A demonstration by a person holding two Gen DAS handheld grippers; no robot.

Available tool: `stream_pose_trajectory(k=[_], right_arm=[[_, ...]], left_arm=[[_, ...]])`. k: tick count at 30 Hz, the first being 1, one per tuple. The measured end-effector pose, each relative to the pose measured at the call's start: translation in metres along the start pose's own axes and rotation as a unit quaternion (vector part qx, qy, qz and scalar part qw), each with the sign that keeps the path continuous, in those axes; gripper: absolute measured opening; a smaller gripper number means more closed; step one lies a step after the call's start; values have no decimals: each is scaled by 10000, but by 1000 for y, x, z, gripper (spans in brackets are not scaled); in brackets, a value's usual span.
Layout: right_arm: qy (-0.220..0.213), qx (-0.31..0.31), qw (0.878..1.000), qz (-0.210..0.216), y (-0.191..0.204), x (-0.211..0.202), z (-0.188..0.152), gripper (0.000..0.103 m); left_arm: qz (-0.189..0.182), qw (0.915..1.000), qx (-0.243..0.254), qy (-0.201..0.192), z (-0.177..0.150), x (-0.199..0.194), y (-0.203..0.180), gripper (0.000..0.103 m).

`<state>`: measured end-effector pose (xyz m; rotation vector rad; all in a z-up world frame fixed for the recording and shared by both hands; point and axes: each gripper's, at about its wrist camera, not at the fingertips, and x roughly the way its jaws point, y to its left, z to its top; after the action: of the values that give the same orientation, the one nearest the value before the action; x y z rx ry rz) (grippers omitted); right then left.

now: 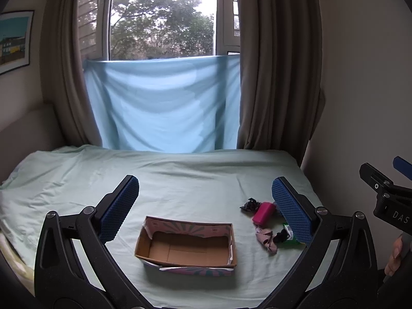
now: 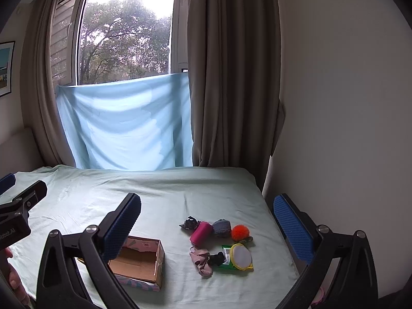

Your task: Organize soft objects

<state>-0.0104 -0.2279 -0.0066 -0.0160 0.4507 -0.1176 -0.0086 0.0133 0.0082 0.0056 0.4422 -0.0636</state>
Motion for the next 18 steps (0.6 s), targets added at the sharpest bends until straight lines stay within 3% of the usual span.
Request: stream_pose_trajectory(k=[10,14,18], right_arm=[[86,32,9999,-64,10,4,-1,103],[208,119,9996,-156,8,14,-3,103],[444,358,9979,-315,2,31,-9,103]], left_arm=[[-234,9995,113,203,1,19,2,102],[-571,9965,269,543,5,47,0,102],[-1097,9881,461,976,6,88,-5,102]])
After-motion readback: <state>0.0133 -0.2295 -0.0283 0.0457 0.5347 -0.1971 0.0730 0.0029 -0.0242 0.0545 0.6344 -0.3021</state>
